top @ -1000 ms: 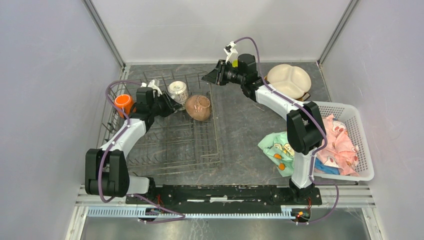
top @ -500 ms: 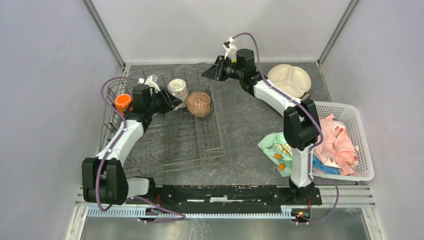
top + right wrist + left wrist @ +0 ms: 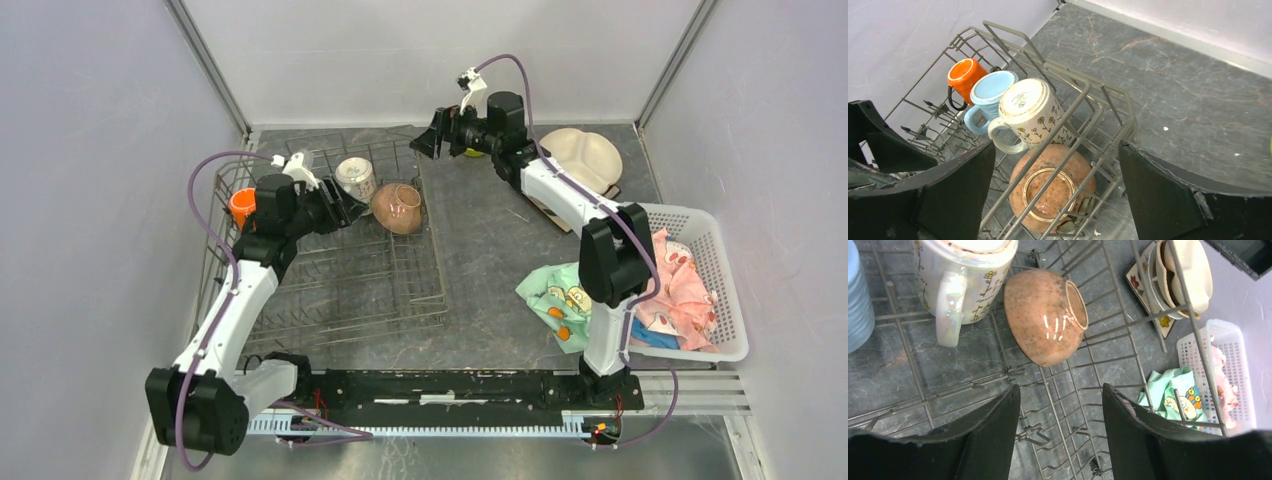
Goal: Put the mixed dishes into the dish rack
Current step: Turn the bowl upside down on the dish rack.
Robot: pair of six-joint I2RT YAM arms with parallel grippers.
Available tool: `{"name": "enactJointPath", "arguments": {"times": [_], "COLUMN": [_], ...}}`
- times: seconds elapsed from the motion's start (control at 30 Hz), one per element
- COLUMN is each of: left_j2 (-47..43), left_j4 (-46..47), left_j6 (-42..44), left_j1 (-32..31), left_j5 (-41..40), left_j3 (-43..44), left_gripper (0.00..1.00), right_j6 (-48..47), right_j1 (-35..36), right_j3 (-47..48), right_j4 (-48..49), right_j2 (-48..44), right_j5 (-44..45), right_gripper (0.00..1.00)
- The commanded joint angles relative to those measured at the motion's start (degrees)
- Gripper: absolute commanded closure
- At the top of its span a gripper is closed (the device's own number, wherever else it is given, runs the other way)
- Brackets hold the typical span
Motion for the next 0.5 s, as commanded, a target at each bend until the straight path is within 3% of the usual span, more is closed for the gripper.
{"name": "enactJointPath", "arguments": {"times": [0.0, 0.03, 0.07, 0.3, 0.47], "left_j2": [-4.7, -5.6, -6.6, -12.1, -15.8], "left_j4": [-5.1, -5.5, -5.6, -6.6, -5.4], "left_j6": [6.0, 6.1, 6.2, 8.3, 10.5], "left_j1": [-2.0, -2.3, -2.6, -2.8, -2.8], "left_j5": [-1.6, -1.9, -1.9, -3.6, -6.8], "left_j3": [3.7, 3.7, 3.5, 1.4, -3.0], "left_gripper": [0.28, 0.09, 0.01, 0.00, 0.00], "right_j6": [-3.5, -3.8, -4.0, -14.2, -34.1], "right_j1": [-0.5, -0.7, -0.9, -1.9, -1.9], "right_j3": [-0.5, -0.5, -0.6, -8.6, -10.8], "right_j4": [-0.8, -1.5, -2.2, -1.1, -5.8], "right_j2": [-7.3, -7.8, -8.6, -16.3, -18.1], "right_j5": [1.2, 1.2, 1.4, 10.3, 20.9], "right_gripper": [0.02, 0.02, 0.02, 0.02, 0.02]}}
